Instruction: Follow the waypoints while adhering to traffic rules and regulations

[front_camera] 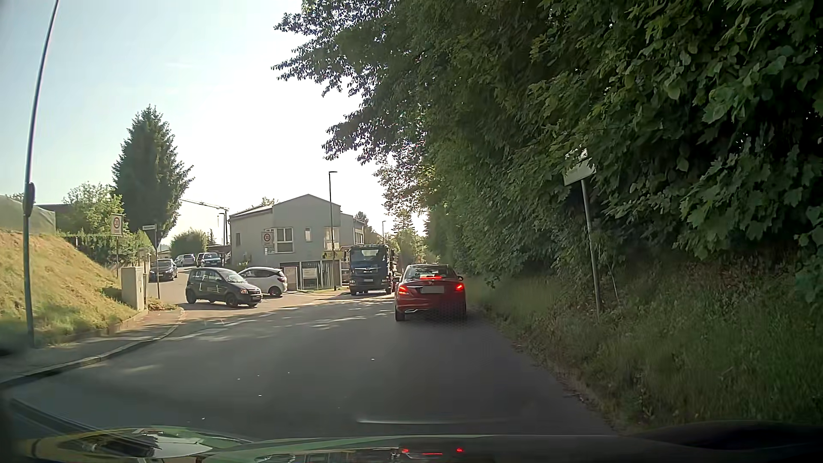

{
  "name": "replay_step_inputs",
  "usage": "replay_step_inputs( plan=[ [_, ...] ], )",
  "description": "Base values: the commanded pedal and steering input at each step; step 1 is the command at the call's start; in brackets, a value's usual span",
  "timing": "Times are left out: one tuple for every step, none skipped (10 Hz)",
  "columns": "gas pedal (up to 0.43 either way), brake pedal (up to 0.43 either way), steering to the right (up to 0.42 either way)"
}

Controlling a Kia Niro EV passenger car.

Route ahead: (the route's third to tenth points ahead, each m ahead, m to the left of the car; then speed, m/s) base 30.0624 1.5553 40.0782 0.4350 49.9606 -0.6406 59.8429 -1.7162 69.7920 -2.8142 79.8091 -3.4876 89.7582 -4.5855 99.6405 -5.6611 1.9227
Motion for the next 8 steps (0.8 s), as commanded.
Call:
replay_step_inputs(
  plan=[
    [0.000, 0.000, 0.004],
    [0.000, 0.000, 0.005],
    [0.000, 0.000, 0.005],
    [0.000, 0.000, 0.004],
    [0.000, 0.000, 0.004],
    [0.000, 0.000, 0.004],
    [0.000, 0.000, 0.004],
    [0.000, 0.000, 0.004]
  ],
)
